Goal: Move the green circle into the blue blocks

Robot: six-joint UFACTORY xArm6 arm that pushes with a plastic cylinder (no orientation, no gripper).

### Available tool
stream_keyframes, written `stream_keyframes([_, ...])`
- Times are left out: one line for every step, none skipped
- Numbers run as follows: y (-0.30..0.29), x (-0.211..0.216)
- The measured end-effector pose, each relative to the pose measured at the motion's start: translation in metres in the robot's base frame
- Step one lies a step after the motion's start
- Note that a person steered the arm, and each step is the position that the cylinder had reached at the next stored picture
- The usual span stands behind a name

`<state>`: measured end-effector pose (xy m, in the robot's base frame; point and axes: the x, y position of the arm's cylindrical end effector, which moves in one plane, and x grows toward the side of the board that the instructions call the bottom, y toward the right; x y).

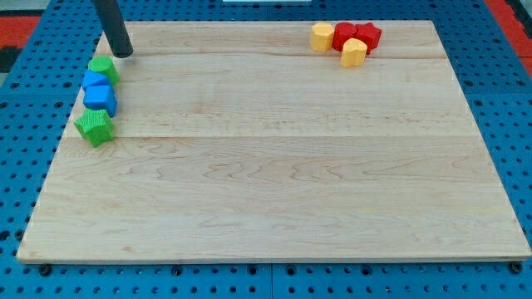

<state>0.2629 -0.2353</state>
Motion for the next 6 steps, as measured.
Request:
stream_keyframes([-0.002, -0.008])
stream_keyframes([-0.002, 0.022])
stream_keyframes([-0.004, 0.051])
stream_keyframes([-0.001, 0.073])
stream_keyframes([0.002, 0.074])
stream_keyframes([-0.033, 0.026])
